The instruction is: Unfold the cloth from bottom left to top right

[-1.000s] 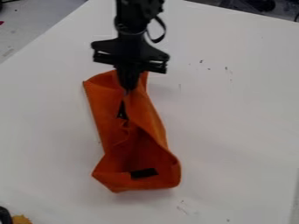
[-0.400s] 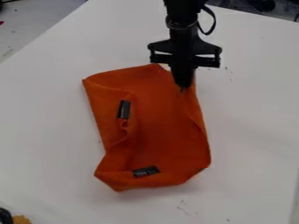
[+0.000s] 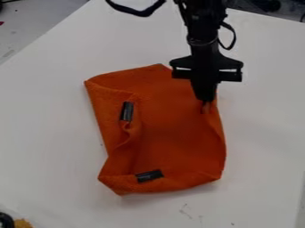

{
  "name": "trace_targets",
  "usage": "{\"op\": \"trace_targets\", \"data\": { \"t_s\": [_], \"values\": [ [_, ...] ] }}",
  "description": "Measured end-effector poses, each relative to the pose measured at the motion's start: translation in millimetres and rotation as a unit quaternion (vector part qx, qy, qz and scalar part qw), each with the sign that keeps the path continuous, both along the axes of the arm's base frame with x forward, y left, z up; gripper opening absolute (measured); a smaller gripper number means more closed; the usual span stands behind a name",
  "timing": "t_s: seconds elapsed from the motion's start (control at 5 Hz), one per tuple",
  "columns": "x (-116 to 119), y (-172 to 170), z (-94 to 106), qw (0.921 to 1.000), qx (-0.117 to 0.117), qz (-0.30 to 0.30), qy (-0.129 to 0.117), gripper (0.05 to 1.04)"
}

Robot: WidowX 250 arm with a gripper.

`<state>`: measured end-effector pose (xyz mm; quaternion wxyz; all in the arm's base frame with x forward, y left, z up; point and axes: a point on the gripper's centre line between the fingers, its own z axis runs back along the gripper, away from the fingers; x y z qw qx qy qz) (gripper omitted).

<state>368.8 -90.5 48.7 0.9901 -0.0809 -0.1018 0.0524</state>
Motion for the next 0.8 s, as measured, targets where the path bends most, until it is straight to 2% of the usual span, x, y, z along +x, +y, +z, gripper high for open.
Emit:
{"op": "trace_targets", "data": {
  "t_s": [0.2, 0.4, 0.6, 0.8],
  "values": [
    [7, -28, 9.5, 0.9998, -0.004, -0.017, 0.011, 0.481],
    [11, -46, 21.3, 0.9996, 0.01, -0.019, 0.019, 0.786],
    [13, -58, 26.1, 0.9992, 0.029, -0.023, 0.011, 0.999],
    [12, -53, 24.2, 0.9983, 0.054, -0.021, 0.01, 1.004]
  ]
}}
